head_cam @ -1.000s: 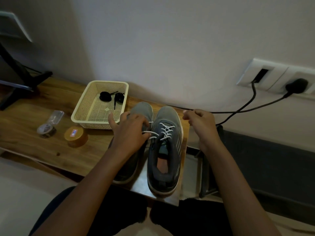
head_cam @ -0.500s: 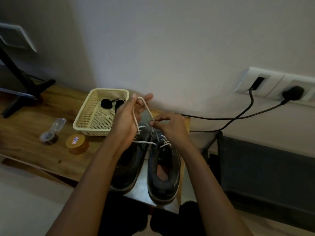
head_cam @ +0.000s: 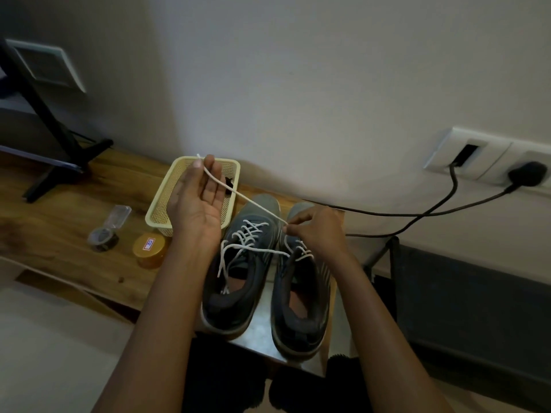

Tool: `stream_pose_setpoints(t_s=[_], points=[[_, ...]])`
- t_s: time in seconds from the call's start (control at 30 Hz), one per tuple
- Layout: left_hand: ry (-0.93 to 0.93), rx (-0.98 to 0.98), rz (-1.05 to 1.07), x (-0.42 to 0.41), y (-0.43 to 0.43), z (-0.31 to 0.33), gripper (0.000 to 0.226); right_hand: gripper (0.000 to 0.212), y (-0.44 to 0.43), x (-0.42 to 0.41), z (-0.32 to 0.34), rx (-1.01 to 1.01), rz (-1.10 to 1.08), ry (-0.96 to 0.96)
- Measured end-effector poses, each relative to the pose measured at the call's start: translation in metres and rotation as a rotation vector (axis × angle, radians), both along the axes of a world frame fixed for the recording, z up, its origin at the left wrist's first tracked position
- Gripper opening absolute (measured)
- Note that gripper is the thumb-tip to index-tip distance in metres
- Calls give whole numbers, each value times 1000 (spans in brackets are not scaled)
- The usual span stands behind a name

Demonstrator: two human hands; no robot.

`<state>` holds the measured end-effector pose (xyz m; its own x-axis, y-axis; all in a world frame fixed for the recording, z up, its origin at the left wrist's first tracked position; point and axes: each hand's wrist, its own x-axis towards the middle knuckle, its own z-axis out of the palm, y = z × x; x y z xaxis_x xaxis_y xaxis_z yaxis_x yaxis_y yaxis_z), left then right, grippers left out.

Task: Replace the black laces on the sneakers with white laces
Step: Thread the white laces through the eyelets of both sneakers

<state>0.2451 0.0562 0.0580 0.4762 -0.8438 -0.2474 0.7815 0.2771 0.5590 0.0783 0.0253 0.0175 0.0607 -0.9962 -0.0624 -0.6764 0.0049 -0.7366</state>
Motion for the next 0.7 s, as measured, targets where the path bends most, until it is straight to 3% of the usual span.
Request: stream_pose_setpoints(t_s=[0.03, 0.1, 0.2, 0.27, 0.33, 0.47, 0.53, 0.63, 0.7], points=[[-56, 7, 19, -2, 2, 1, 5, 9, 1, -1, 3, 9, 27, -12], [-197, 25, 78, -8, 6, 6, 12, 14, 5, -8, 14, 15, -14, -215], [-353, -1, 128, -16, 14, 22, 31, 3, 14, -32, 28, -83, -288, -537], [-441, -41, 89, -21, 22, 34, 27, 16, 23, -47, 30, -89, -421, -590], [-550, -74, -3, -31, 34, 41, 16, 23, 35, -55, 32, -40, -433, -571], [-869, 19, -203, -60, 58, 28, 10, 21, 58, -48, 28, 107, -238, -399], [-1162, 154, -301, -71, 65, 4, 12, 17, 66, -44, 18, 101, -204, -336], [-1698, 379, -268, -80, 71, -31, 7, 8, 75, -45, 5, 87, -176, -206], [-1908, 500, -272, -86, 74, -41, 8, 15, 75, -47, 0, 93, -130, -185]])
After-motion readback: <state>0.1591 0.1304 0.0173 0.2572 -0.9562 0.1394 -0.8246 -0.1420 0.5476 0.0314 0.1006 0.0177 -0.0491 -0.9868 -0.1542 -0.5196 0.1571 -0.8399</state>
